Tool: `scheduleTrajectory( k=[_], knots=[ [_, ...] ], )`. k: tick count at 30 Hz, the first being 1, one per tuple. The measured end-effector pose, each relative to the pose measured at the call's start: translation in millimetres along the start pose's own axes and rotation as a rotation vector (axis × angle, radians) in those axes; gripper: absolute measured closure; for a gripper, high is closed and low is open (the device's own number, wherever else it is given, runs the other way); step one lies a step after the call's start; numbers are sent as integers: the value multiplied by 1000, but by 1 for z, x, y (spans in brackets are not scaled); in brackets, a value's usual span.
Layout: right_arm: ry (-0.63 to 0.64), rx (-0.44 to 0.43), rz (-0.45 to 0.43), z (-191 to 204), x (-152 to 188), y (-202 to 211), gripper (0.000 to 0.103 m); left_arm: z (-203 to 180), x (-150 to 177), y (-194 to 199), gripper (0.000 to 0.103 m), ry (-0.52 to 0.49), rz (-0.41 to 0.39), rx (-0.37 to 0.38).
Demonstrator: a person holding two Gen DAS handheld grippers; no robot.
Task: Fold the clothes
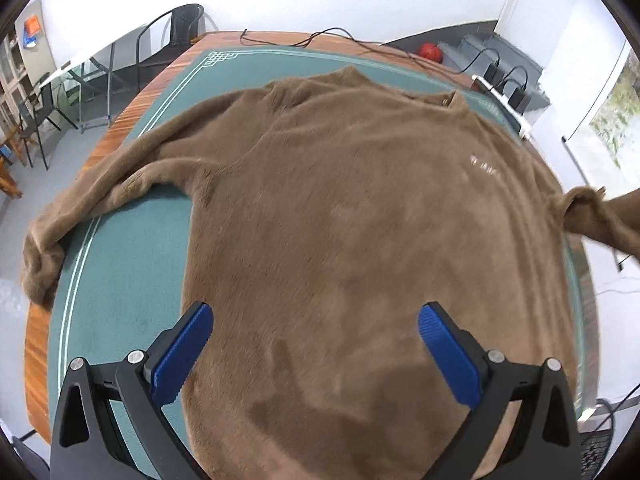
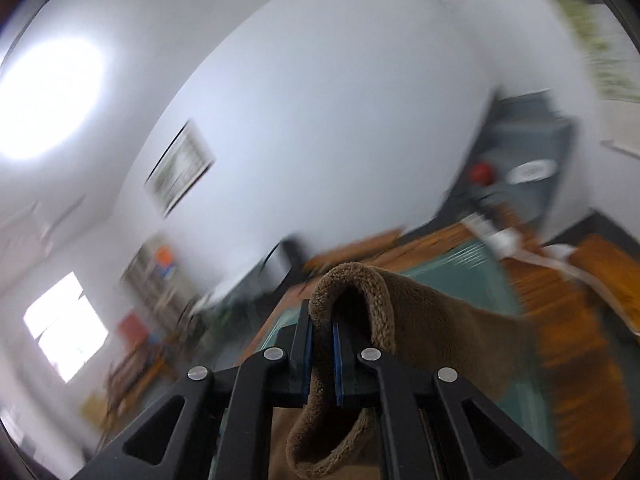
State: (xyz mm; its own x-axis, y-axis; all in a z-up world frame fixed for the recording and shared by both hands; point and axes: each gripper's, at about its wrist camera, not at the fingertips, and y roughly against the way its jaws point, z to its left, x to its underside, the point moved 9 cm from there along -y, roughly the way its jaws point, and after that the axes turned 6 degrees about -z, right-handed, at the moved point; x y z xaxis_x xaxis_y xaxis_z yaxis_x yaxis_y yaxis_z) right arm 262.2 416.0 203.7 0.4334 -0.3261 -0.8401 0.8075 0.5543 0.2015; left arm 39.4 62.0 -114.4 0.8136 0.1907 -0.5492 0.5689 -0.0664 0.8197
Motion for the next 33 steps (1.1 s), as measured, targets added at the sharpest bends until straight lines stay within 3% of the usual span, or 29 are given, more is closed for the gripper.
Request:
scheduleTrajectory(
  k=[1,2,3,5,10,13,17,20,22,25,30,33],
  knots=[
    [16,-36,56,15,16,-22,91,0,-2,-2,0,17,6,14],
    [39,-52,97,25,30,-37,78,0,-3,-5,0,33,12,27],
    [69,-62,141,34,46,-52,52,1,-3,-7,0,49,20,37],
    [103,-83,204,47,74,-70,18,3,-4,-11,0,80,37,56],
    [20,-92,301,34,117,-80,17,7,-5,-17,0,145,74,113],
    [-71,15,304,-4,130,-68,17,-3,-8,-21,0,129,75,156],
    [-248,153,271,-63,133,-43,17,-32,-11,-25,0,27,71,197],
    [-323,167,250,-82,129,-30,17,-51,-9,-33,0,-40,89,199],
    [-322,122,255,-73,124,-32,17,-61,-7,-40,0,-61,110,206],
    [-237,-48,300,-26,117,-56,17,-66,-4,-50,0,-64,136,200],
    [26,-378,503,82,145,-69,17,-54,-5,-57,0,-42,149,166],
    [59,-430,530,95,154,-62,17,-42,-5,-57,0,-11,152,156]
  ],
)
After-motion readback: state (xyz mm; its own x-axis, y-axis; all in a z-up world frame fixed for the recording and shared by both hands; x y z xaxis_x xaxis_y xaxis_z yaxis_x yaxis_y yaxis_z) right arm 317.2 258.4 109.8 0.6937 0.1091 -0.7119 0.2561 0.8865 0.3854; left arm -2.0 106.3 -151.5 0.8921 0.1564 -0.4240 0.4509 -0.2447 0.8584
